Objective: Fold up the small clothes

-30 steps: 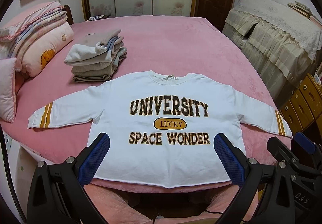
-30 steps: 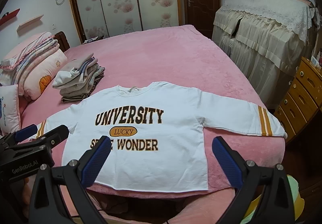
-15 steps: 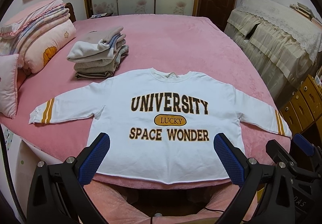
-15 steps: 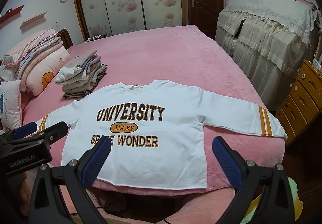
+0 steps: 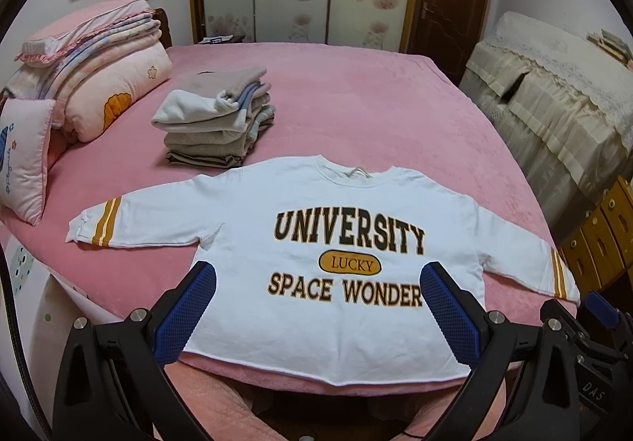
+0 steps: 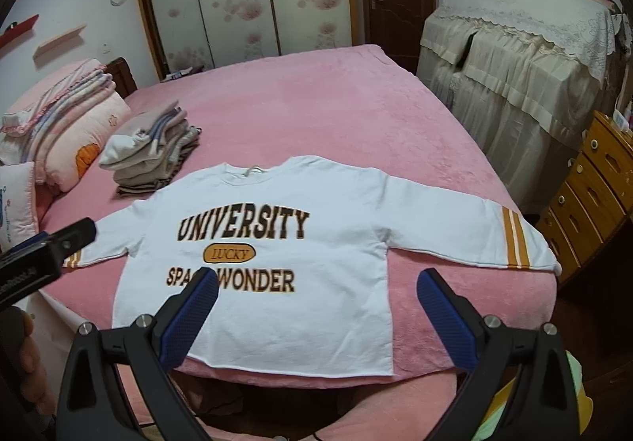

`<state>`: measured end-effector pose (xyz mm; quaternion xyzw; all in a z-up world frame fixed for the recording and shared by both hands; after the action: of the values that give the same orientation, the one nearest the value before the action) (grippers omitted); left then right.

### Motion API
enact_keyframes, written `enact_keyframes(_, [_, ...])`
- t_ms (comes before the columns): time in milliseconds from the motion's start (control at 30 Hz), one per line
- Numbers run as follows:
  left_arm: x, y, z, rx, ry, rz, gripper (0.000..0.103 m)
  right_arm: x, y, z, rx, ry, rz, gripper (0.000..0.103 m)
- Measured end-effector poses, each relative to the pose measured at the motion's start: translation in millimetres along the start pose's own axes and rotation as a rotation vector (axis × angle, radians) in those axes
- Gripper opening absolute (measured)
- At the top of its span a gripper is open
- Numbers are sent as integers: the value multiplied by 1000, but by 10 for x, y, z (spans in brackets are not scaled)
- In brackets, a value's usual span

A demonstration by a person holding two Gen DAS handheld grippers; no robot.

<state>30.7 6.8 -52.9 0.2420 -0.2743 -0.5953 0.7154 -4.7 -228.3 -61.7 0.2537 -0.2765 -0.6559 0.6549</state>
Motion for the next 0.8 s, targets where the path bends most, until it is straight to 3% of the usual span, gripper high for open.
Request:
enact_keyframes(267, [-190,74,-154,-10,-2,0,102,-134,99,-111,-20,-17,-16,101])
enact_keyframes(633, [-266,251,-234,57,-7,-91,102,-393,309,-138,20,-68,-21,101])
enact_keyframes(800, [-285,347,-221,80,-37,-81,102,-482,422,-119,35,-98,7,101])
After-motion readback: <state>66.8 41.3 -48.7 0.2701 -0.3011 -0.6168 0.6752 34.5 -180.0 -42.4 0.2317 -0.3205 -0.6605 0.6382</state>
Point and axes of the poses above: each gripper's, at about its wrist camera, not at the fingertips, and z roughly against the way its jaws point, x to its right, y to its top, the point moved 7 cm from there along -z, roughly the way its jaws point, and after that the axes turned 3 degrees about z, right-handed, at the moved point
